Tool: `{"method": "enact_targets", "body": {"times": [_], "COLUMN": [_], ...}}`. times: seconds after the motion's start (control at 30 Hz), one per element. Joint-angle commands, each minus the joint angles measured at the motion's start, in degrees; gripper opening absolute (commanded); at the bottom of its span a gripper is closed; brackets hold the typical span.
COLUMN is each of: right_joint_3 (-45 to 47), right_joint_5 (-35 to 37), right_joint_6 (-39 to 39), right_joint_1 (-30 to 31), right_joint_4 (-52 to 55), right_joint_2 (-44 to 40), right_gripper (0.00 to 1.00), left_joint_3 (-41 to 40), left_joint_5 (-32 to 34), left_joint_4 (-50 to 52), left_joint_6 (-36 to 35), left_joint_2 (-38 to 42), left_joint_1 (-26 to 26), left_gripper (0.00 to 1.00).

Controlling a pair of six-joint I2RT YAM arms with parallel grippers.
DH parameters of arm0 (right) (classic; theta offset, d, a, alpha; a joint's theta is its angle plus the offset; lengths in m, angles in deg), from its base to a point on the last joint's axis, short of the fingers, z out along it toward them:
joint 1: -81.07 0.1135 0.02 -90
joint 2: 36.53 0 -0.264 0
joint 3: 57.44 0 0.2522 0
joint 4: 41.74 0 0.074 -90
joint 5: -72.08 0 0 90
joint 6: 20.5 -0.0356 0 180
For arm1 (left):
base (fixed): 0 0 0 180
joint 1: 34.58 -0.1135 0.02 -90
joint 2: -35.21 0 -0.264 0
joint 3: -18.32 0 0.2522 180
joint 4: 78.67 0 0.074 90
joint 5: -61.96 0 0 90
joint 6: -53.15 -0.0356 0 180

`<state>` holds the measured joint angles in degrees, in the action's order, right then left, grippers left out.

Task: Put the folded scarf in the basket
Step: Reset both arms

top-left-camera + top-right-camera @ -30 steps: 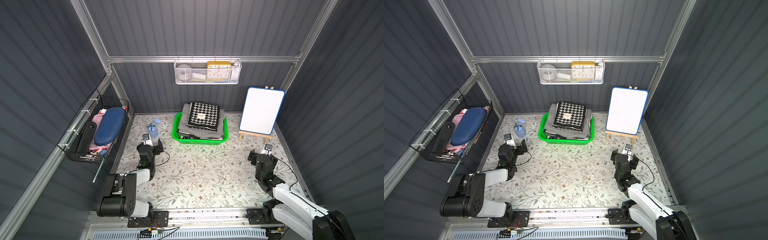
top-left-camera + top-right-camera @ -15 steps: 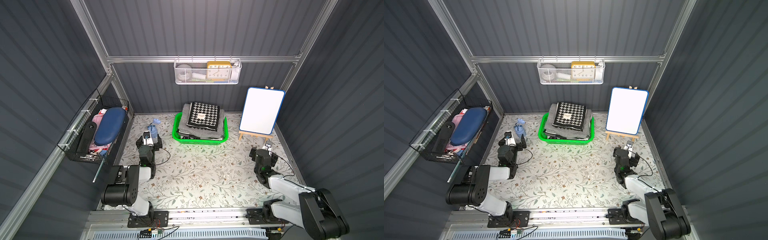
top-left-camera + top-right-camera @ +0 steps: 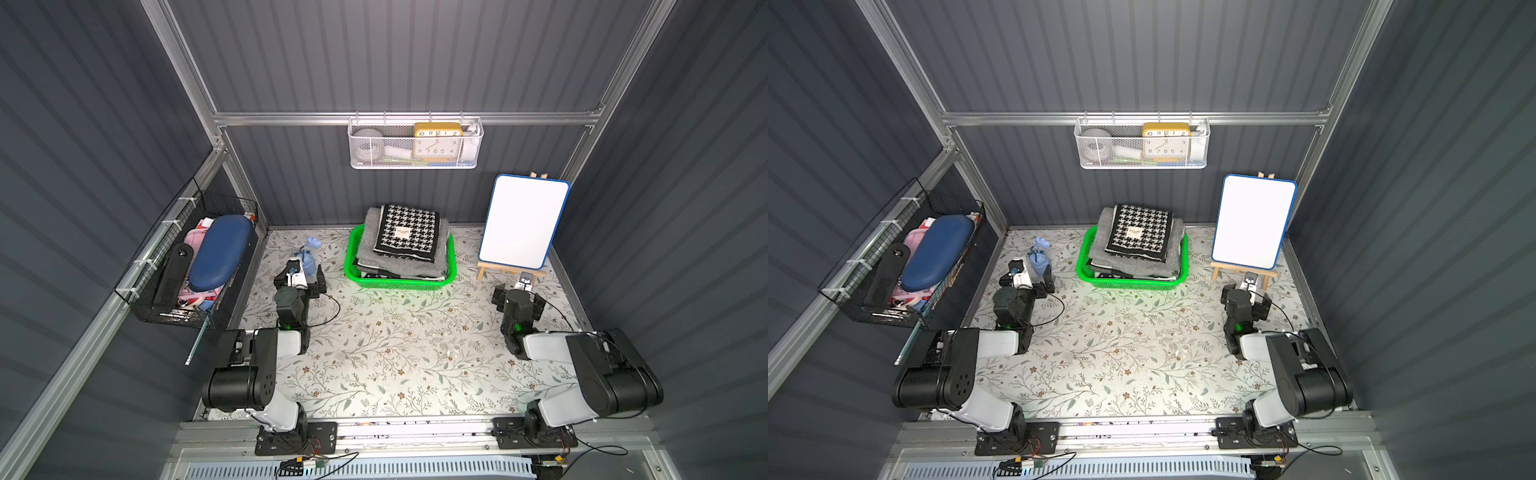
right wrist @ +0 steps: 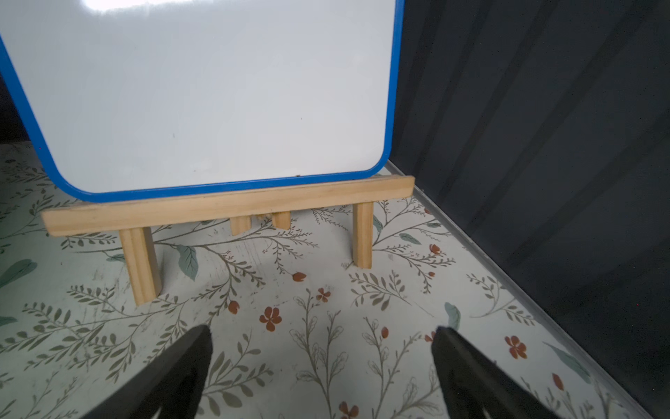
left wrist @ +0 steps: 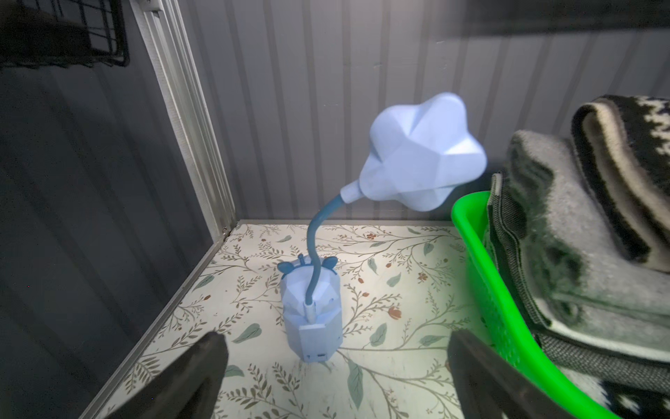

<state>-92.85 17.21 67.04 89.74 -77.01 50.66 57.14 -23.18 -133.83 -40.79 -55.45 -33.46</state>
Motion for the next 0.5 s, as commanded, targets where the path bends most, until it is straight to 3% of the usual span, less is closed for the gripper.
{"method": "enact_targets", "body": {"times": [0.0,0.27,0.47], "right_joint_3": [-1.29,-1.91,-2.08], "right_joint_5": [-0.85,-1.55,-4.86], "right_joint_6": [0.68,0.74,0.88], "right_joint_1": [-0.23,-0.57,-1.34], "right_joint_4": [-0.73,-0.23,-0.18], "right_joint_2": [-1.41,-0.75,-0.55], "right_gripper": [0.99,0.99,0.99], "left_joint_3": [-0.56,-0.3,-3.4], "left_joint_5": [-2.03,-5.01,-7.03], "left_joint_4": [-5.56,-6.78,-13.94], "left_joint_6": [2.65,1.35,0.26], "left_joint_2": [-2.84,-4.71,-6.56], "left_joint_1": [-0.26,-0.33,-0.33], "left_gripper": [0.99,0.99,0.99]}}
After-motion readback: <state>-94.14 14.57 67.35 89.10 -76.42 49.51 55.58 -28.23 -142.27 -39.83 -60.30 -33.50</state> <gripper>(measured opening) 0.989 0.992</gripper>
